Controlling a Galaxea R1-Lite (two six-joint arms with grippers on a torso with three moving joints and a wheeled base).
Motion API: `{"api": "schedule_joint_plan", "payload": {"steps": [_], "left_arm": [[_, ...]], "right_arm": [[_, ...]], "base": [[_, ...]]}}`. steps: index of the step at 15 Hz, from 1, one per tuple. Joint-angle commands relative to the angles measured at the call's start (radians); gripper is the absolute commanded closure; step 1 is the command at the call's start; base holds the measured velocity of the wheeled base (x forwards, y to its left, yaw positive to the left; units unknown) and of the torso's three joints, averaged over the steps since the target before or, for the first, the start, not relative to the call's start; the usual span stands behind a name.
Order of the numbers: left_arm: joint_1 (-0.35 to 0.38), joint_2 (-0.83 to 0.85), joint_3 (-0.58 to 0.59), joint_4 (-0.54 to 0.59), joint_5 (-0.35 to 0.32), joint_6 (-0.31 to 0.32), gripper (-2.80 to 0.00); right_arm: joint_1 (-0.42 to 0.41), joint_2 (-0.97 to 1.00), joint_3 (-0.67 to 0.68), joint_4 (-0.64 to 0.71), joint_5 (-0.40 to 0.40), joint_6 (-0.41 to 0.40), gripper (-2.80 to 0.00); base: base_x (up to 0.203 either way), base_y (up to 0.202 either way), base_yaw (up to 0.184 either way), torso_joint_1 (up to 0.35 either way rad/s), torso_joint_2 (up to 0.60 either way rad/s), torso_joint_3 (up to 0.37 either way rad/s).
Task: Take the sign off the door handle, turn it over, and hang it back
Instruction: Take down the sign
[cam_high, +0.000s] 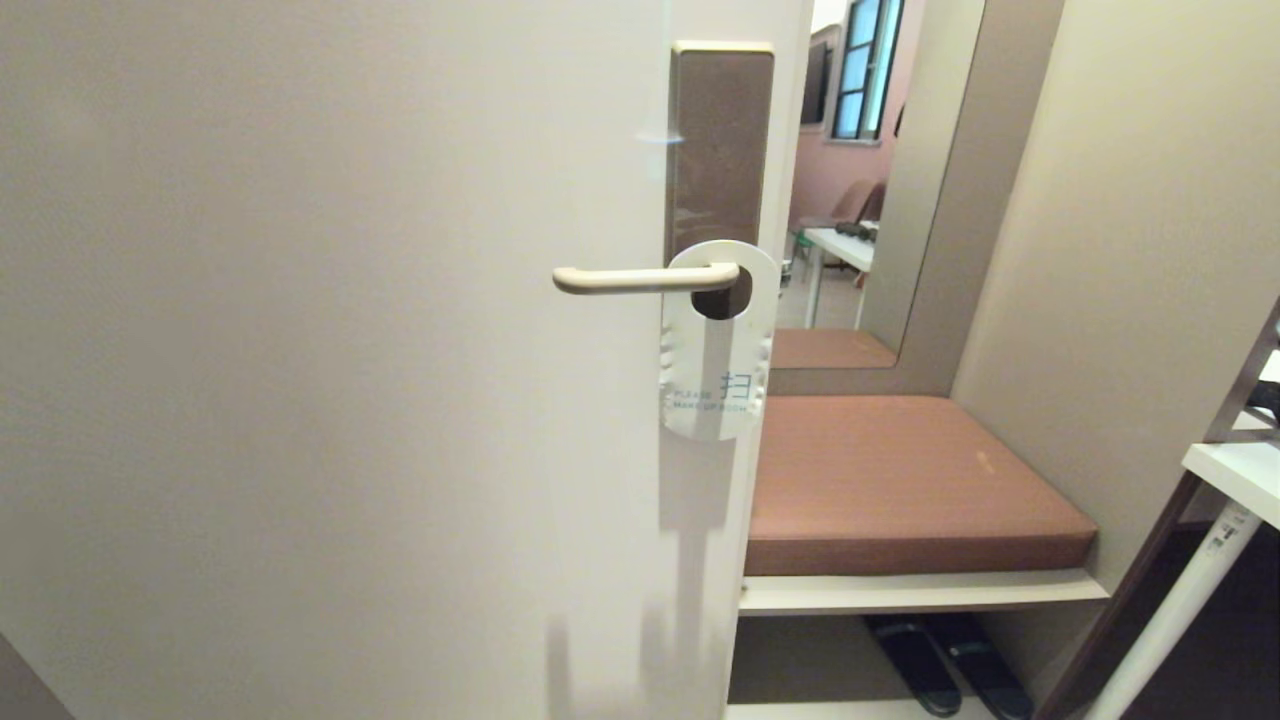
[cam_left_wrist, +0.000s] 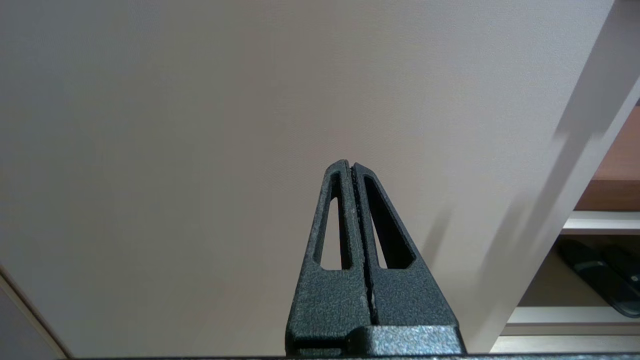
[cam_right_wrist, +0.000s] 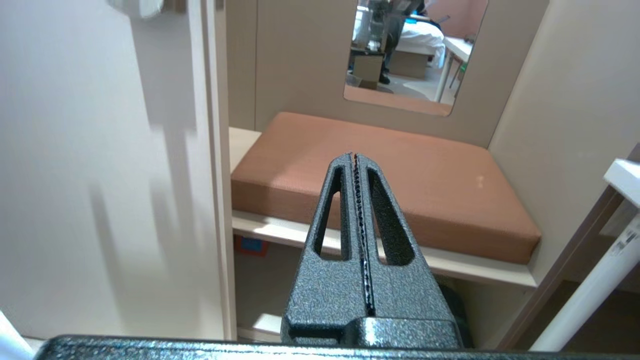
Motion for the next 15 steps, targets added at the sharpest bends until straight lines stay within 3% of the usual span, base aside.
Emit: {"api": "schedule_joint_plan", "payload": {"steps": [1,9,15], "left_arm": [[0.000,0.000,0.000,0.000,0.001,-0.001,0.00],[-0.001,0.000,0.000,0.000,0.001,-0.001,0.00],[0.000,0.000,0.000,0.000,0.001,-0.001,0.00]], "right_arm": [[0.003,0.087,-0.051,0.000,0.000,0.000,0.00],[0.024,0.481,-0.282,-0.010,-0.057,0.010,0.00],[0.025,0.755,-0.391,-0.067,-0.051,0.003,0.00]], "base": [[0.000,0.000,0.000,0.000,0.00,0.000],[0.000,0.000,0.000,0.000,0.00,0.000],[0.000,0.000,0.000,0.000,0.00,0.000]]}}
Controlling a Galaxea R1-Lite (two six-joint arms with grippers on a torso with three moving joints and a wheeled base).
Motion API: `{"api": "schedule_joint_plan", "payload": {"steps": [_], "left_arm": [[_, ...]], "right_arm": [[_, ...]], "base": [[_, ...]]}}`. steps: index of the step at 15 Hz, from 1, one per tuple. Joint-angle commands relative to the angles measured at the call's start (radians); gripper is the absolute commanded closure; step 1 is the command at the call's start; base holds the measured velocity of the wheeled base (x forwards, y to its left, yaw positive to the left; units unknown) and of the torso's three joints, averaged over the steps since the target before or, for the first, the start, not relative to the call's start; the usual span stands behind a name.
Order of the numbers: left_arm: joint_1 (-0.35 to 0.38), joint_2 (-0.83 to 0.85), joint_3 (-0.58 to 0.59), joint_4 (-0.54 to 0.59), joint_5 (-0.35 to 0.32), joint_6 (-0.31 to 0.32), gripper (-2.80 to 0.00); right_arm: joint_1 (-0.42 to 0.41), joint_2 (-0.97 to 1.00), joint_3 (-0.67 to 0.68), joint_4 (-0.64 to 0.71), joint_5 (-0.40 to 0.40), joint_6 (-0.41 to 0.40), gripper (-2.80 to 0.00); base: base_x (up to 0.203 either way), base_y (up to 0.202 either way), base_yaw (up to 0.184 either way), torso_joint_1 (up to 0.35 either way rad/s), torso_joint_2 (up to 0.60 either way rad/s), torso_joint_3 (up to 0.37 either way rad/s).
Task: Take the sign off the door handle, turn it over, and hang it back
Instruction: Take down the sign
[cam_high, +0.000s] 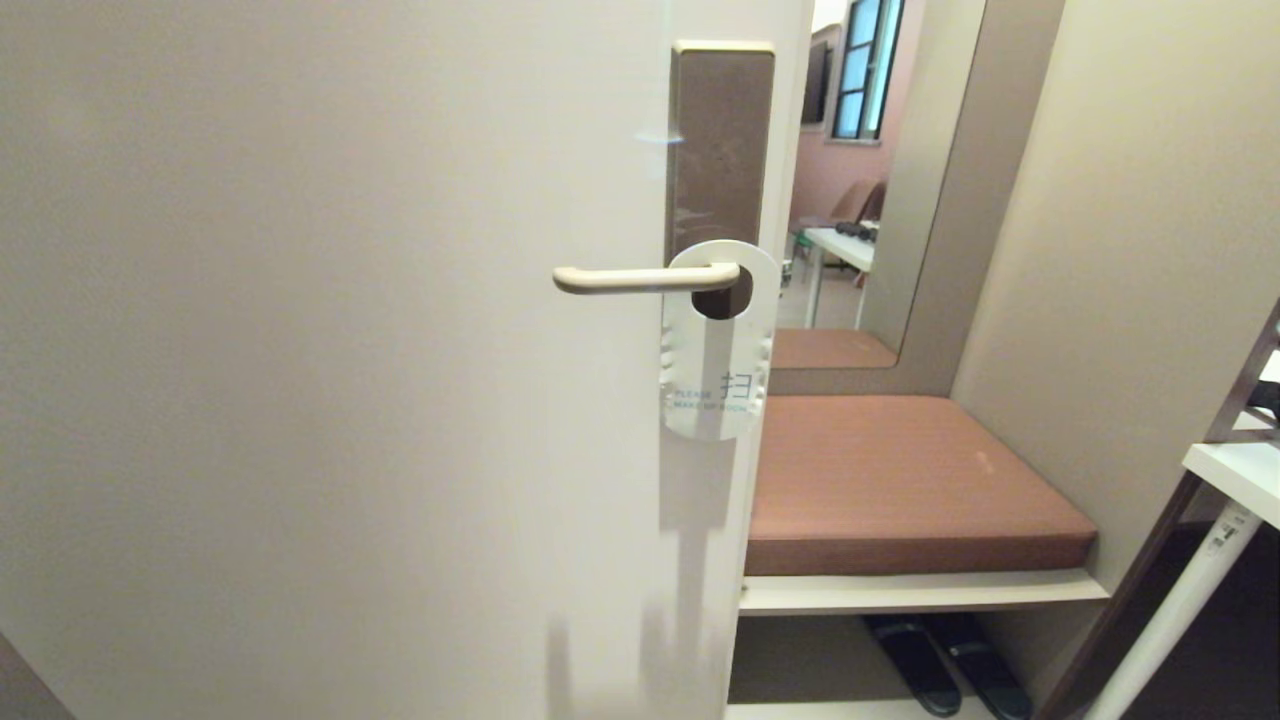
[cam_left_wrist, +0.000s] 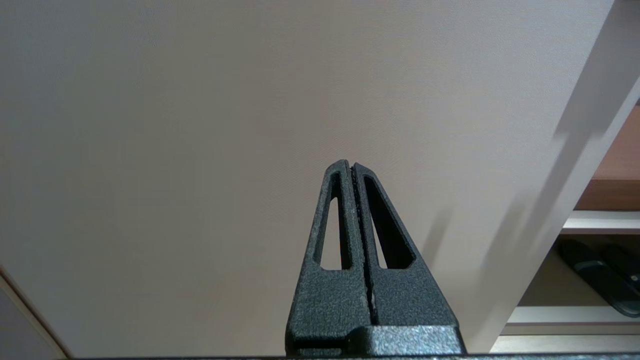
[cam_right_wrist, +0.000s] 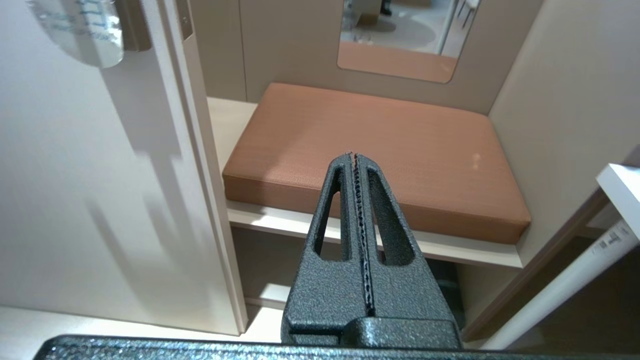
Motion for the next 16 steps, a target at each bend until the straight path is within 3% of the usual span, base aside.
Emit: {"api": "schedule_joint_plan", "payload": {"steps": [1,3,8,16], "left_arm": [[0.001,0.000,0.000,-0.001,0.000,-0.001,0.00],[0.001,0.000,0.000,-0.001,0.001,-0.001,0.00],[0.001,0.000,0.000,-0.001,0.001,-0.001,0.00],[0.001,0.000,0.000,-0.001,0.001,-0.001,0.00]], "right_arm": [[0.000,0.136,-0.018,-0.025,0.010,-0.022,0.00],[0.001,0.163,-0.009,-0.030,0.107,-0.057,0.00],[0.046,0.232,0.002,-0.033,0.450,-0.131,0.00],[0.224,0.489,-0.065,-0.226,0.631,-0.128,0.00]], "base": [[0.000,0.000,0.000,0.000,0.00,0.000],[0.000,0.000,0.000,0.000,0.00,0.000],[0.000,0.000,0.000,0.000,0.00,0.000],[0.000,0.000,0.000,0.000,0.00,0.000]]}}
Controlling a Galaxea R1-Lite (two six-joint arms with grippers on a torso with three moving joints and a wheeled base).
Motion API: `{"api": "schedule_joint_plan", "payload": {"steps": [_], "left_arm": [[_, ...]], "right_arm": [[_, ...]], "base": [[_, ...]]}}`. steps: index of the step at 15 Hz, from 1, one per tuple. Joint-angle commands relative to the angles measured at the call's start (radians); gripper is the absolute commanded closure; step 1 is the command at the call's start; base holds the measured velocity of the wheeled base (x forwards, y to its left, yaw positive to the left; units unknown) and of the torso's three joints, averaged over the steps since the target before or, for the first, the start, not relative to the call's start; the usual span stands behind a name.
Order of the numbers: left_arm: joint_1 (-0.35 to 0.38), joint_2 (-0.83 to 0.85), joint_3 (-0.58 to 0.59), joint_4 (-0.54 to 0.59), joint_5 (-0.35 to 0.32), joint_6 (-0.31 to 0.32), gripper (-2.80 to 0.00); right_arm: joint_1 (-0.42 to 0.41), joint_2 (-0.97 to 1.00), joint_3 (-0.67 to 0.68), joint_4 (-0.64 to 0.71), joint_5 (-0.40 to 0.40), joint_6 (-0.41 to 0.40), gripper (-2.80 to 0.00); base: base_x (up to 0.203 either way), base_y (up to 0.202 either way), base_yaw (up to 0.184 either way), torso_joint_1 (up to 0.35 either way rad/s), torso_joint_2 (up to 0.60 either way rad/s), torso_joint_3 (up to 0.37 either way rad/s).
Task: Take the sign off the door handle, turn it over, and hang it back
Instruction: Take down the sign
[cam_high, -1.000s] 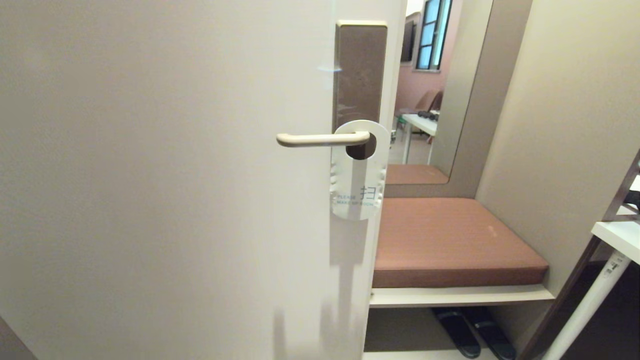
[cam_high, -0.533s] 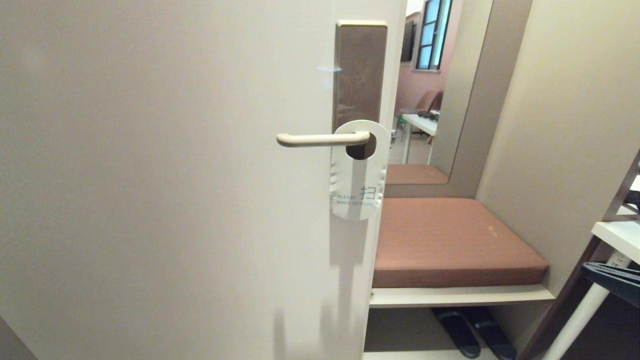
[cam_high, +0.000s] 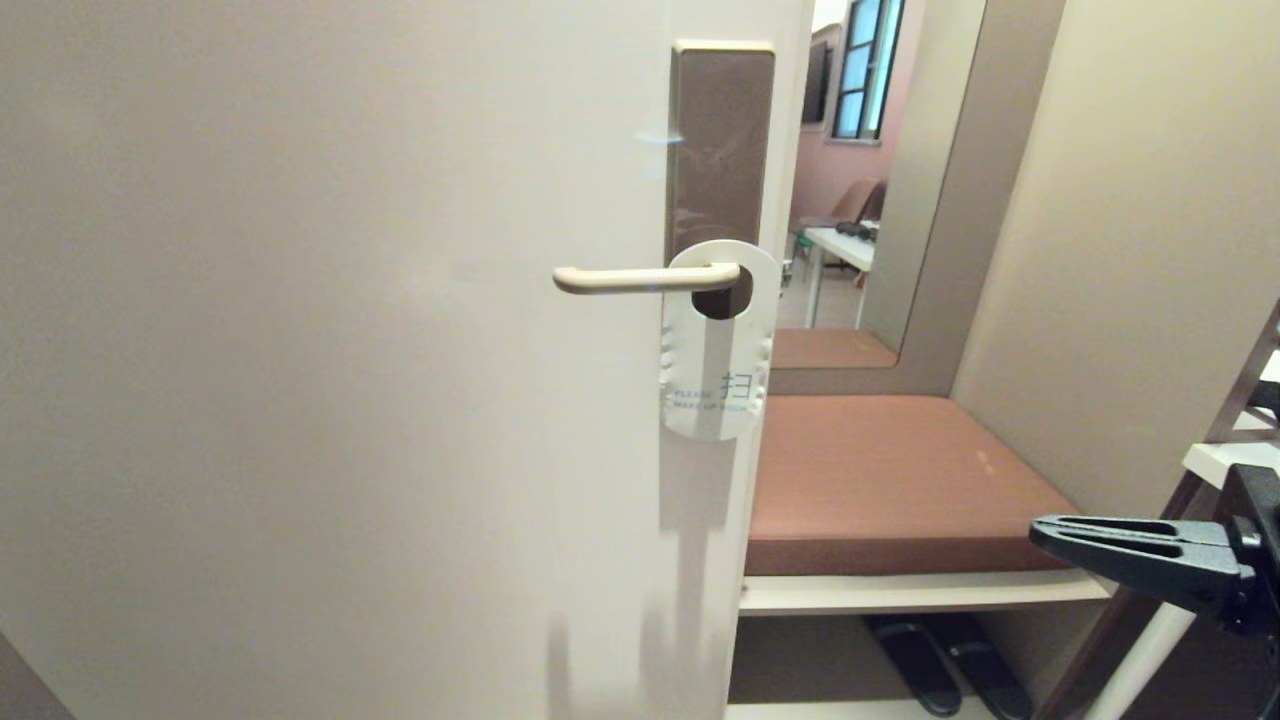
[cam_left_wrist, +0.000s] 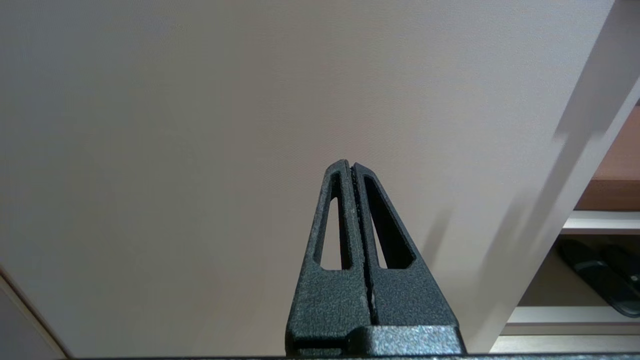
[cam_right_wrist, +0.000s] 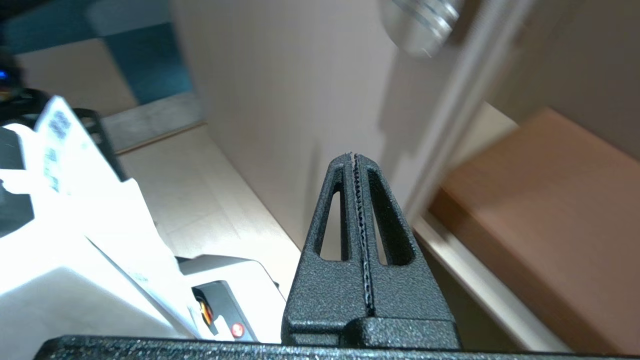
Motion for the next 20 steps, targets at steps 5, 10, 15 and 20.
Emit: {"api": "schedule_joint_plan", "payload": {"steps": [5,10,15,20], "left_arm": [[0.001,0.000,0.000,0.000,0.001,0.000,0.00],[0.001,0.000,0.000,0.000,0.001,0.000,0.00],[0.001,0.000,0.000,0.000,0.001,0.000,0.00],[0.001,0.000,0.000,0.000,0.001,0.000,0.00]], "right_arm": [[0.035,0.288,-0.157,-0.123,0.179,-0.001,0.00],[0.035,0.448,-0.188,-0.234,0.298,-0.001,0.00],[0.062,0.595,-0.281,-0.376,0.348,-0.001,0.00],[0.092,0.665,-0.299,-0.454,0.354,-0.010,0.00]], "base": [[0.000,0.000,0.000,0.000,0.00,0.000],[0.000,0.000,0.000,0.000,0.00,0.000],[0.000,0.000,0.000,0.000,0.00,0.000],[0.000,0.000,0.000,0.000,0.00,0.000]]}}
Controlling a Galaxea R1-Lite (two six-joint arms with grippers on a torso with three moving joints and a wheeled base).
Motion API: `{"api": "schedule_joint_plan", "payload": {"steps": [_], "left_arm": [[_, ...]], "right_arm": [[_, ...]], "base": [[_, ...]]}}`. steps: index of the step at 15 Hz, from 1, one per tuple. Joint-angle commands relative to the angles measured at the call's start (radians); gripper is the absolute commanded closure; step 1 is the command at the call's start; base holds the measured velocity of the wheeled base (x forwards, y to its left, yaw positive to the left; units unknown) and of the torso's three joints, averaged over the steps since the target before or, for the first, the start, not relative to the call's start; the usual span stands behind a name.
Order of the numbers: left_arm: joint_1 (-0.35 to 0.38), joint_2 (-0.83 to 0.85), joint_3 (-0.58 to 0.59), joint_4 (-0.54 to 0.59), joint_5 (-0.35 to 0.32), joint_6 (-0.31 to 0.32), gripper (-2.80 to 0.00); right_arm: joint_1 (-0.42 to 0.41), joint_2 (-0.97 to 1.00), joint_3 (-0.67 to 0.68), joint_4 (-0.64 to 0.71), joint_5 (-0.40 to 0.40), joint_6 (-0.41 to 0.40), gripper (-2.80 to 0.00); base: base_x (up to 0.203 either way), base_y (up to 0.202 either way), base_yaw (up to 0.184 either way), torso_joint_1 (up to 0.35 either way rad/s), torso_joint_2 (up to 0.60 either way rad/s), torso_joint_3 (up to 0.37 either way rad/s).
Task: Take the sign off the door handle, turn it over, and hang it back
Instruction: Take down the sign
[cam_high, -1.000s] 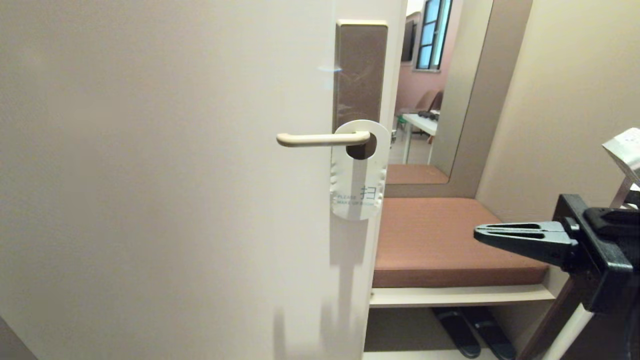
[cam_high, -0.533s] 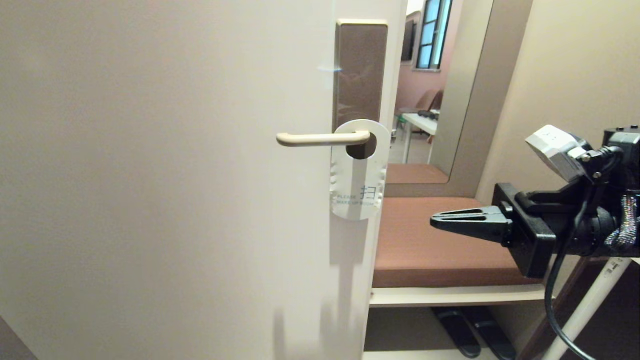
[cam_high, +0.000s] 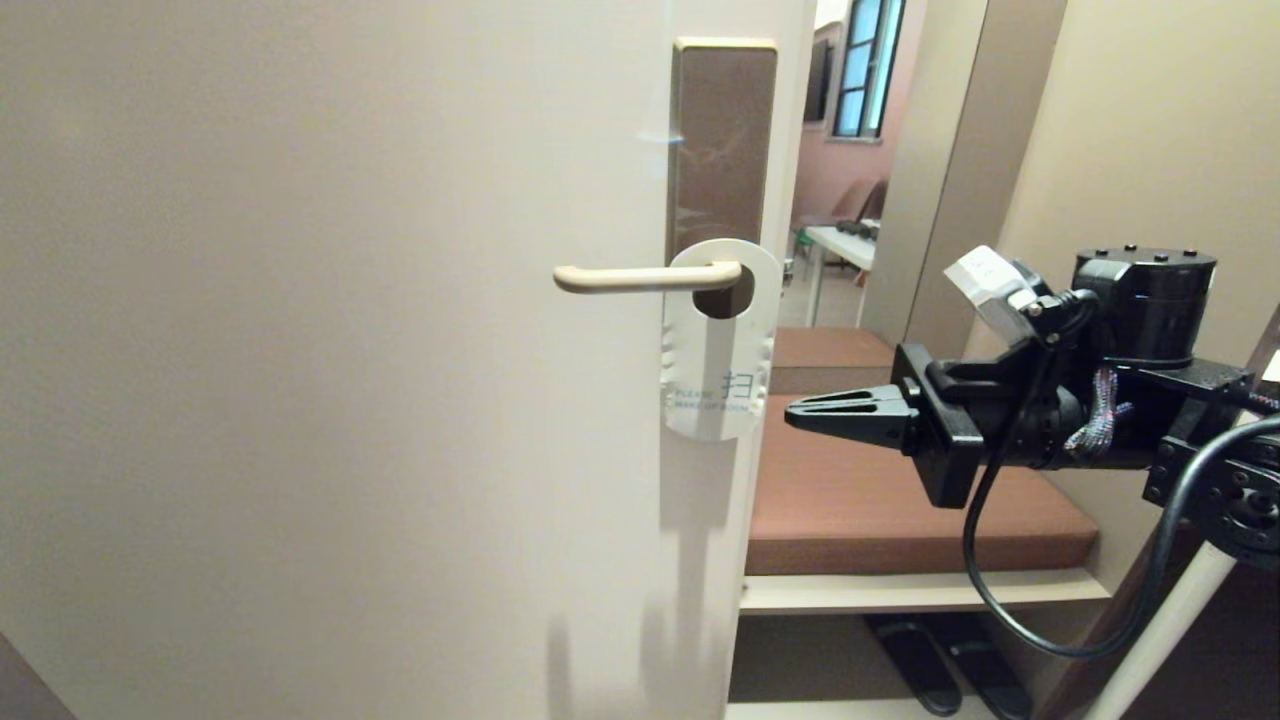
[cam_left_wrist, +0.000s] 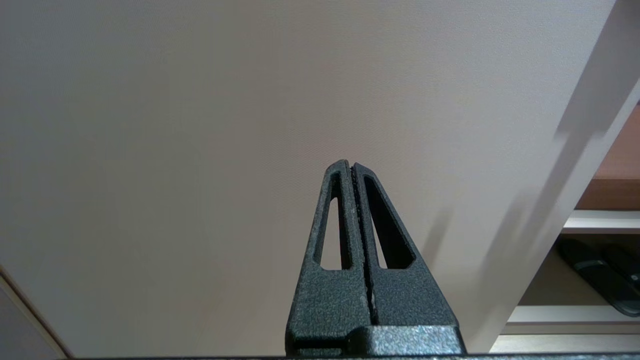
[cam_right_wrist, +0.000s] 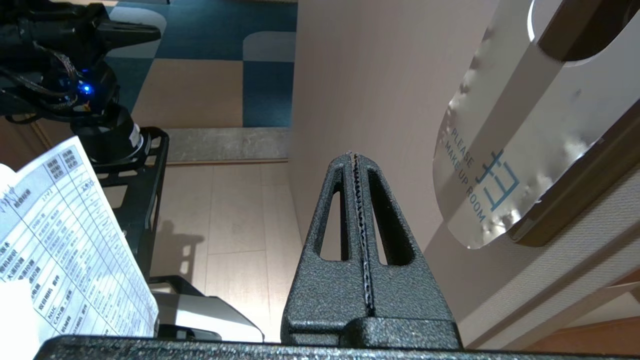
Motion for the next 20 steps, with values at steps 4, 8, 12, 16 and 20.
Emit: {"api": "schedule_joint_plan", "payload": {"steps": [4,8,12,16,20], "left_arm": [[0.000,0.000,0.000,0.000,0.001,-0.001,0.00],[0.000,0.000,0.000,0.000,0.001,-0.001,0.00],[0.000,0.000,0.000,0.000,0.001,-0.002,0.00],[0.000,0.000,0.000,0.000,0.000,-0.001,0.00],[0.000,0.000,0.000,0.000,0.001,-0.001,0.00]], "right_arm": [[-0.012,0.057,-0.015,-0.004,0.007,-0.001,0.00],[-0.050,0.092,-0.015,-0.004,0.007,-0.002,0.00],[-0.088,0.118,-0.014,-0.004,0.007,-0.002,0.00],[-0.088,0.144,-0.043,-0.004,0.007,-0.002,0.00],[-0.087,0.176,-0.086,-0.004,0.007,-0.002,0.00]], "base": [[0.000,0.000,0.000,0.000,0.00,0.000],[0.000,0.000,0.000,0.000,0.00,0.000],[0.000,0.000,0.000,0.000,0.00,0.000],[0.000,0.000,0.000,0.000,0.00,0.000],[0.000,0.000,0.000,0.000,0.00,0.000]]}}
